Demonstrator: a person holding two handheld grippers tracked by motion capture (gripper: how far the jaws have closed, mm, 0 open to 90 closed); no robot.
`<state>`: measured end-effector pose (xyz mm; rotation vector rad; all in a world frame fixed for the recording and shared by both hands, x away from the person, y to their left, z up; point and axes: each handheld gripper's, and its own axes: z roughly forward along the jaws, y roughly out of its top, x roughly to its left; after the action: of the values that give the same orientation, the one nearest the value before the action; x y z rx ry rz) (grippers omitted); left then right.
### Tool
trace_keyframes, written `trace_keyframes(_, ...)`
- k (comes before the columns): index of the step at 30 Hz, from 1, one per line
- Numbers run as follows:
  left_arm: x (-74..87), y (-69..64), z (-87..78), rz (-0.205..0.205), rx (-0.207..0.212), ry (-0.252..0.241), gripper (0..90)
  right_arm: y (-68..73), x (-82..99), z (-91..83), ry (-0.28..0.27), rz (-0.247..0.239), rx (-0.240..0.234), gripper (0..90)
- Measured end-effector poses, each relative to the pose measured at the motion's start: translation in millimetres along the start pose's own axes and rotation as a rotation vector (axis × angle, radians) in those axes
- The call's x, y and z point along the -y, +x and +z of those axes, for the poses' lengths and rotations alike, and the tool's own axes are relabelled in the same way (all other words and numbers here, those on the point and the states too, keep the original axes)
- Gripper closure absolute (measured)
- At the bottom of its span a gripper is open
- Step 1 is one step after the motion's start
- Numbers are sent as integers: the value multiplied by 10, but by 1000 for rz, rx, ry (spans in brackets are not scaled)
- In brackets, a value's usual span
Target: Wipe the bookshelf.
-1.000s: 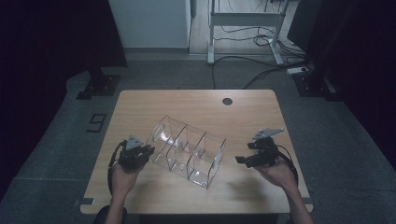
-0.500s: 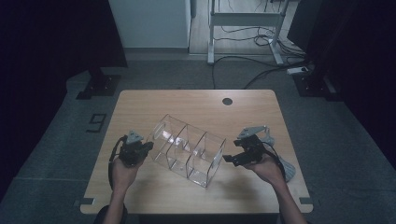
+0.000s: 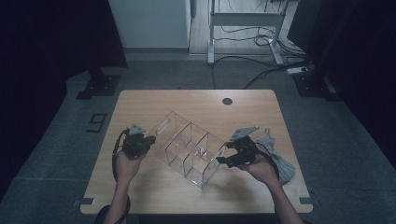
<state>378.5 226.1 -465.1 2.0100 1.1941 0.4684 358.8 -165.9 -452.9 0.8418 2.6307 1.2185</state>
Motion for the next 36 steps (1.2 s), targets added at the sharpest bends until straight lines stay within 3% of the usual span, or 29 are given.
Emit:
trace_keyframes(5, -71, -4, 69, -4, -3, 9, 817, 58, 47, -40, -1, 10, -16, 278)
trace_keyframes(7, -120, -13, 115, -7, -8, 17, 802, 89, 74, -67, -1, 20, -45, 281)
trace_keyframes(16, -208, -26, 202, -4, -20, 23, 754, 196, 87, -84, 24, 8, -57, 299)
trace_keyframes(17, -208, -26, 202, -4, -20, 23, 718, 196, 87, -84, 24, 8, -57, 299)
trace_keyframes(18, -198, -26, 192, -3, -26, 13, 718, 190, 86, -97, 21, 6, -51, 298)
trace_keyframes(19, -165, -18, 164, -13, -21, -7, 607, 184, 80, -133, 18, 3, -30, 275)
trace_keyframes(20, -165, -18, 164, -13, -21, -7, 561, 184, 80, -133, 18, 3, -30, 275)
trace_keyframes(25, -30, -10, 25, -13, -30, -40, 441, 179, 14, -265, -26, -22, -32, 224)
trace_keyframes(29, 36, -10, -54, -8, -25, -48, 402, 219, -42, -295, -51, -56, -45, 244)
trace_keyframes(31, 104, -8, -117, -4, -21, -53, 380, 266, -89, -278, -46, -93, -51, 283)
trace_keyframes(36, 258, 66, -179, -19, -34, -65, 374, 282, -123, -222, -33, -116, -55, 360)
